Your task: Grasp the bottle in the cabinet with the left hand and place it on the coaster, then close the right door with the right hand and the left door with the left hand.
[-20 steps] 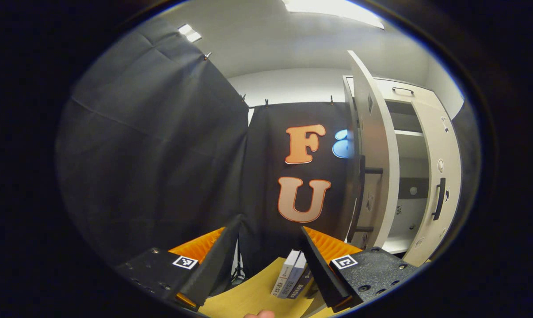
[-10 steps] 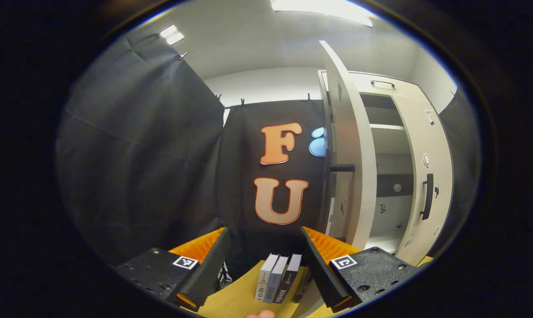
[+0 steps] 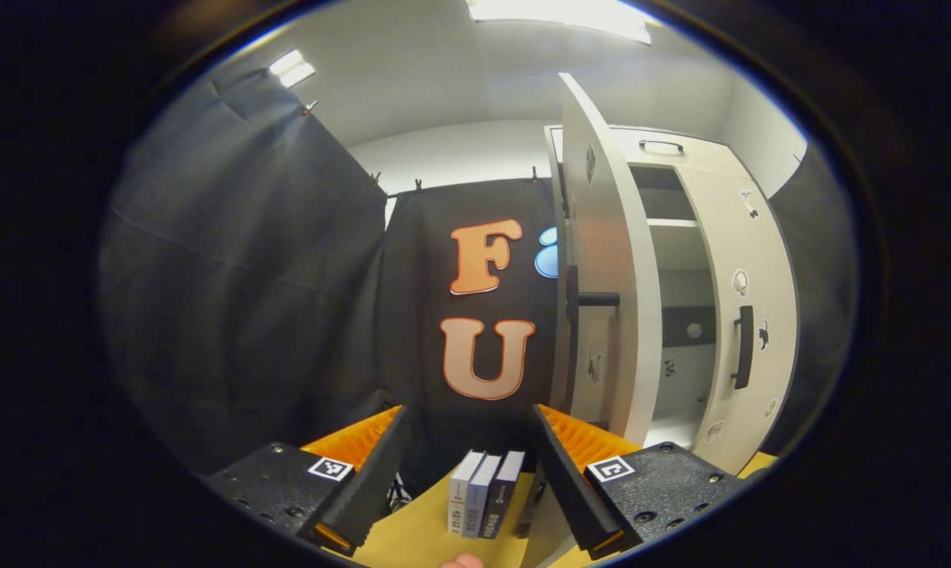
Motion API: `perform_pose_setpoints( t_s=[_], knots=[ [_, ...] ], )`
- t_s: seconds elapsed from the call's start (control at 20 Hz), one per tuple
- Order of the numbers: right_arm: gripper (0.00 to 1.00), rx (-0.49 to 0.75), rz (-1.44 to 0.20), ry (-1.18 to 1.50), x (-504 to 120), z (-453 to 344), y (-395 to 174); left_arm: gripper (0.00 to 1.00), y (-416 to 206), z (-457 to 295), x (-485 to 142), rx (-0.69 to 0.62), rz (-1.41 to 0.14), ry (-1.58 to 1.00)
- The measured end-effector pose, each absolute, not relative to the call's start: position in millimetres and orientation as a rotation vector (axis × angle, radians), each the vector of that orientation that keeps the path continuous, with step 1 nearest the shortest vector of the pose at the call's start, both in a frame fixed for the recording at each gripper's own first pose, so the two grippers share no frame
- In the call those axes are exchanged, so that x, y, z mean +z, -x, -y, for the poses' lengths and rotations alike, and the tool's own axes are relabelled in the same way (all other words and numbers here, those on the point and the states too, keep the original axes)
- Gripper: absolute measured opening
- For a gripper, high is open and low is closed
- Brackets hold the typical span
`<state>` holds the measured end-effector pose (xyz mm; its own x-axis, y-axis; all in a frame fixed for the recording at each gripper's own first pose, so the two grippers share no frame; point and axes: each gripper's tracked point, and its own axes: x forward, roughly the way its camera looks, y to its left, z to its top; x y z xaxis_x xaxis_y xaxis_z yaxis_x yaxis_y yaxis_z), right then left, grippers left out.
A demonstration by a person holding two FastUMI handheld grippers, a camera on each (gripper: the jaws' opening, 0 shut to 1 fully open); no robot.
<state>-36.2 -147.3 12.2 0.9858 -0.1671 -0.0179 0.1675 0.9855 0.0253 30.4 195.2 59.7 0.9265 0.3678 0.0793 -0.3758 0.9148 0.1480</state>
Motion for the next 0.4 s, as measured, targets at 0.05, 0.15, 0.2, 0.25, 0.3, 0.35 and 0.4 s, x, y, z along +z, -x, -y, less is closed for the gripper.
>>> perform_pose_setpoints(
  t_s=[0.05,0.15,0.2,0.25,0.3,0.35,0.4],
  knots=[
    [0.95,-0.166,-0.015,-0.027,13,147,37,0.93,-30,-189,58,0.38,0.051,-0.156],
    [0.95,-0.165,-0.02,-0.021,11,148,39,0.93,-29,-179,58,0.373,0.056,-0.171],
    [0.95,-0.17,-0.023,-0.016,10,150,41,0.93,-29,-173,58,0.368,0.058,-0.182],
    [0.95,-0.174,-0.025,-0.016,9,152,42,0.88,-31,-168,57,0.361,0.059,-0.187],
    [0.95,-0.175,-0.025,-0.019,8,152,43,0.93,-33,-163,56,0.35,0.059,-0.179],
    [0.95,-0.174,-0.026,-0.023,9,152,44,0.93,-36,-156,53,0.331,0.054,-0.161],
    [0.95,-0.174,-0.024,-0.025,9,151,48,0.93,-40,-144,49,0.3,0.044,-0.136]
  ],
)
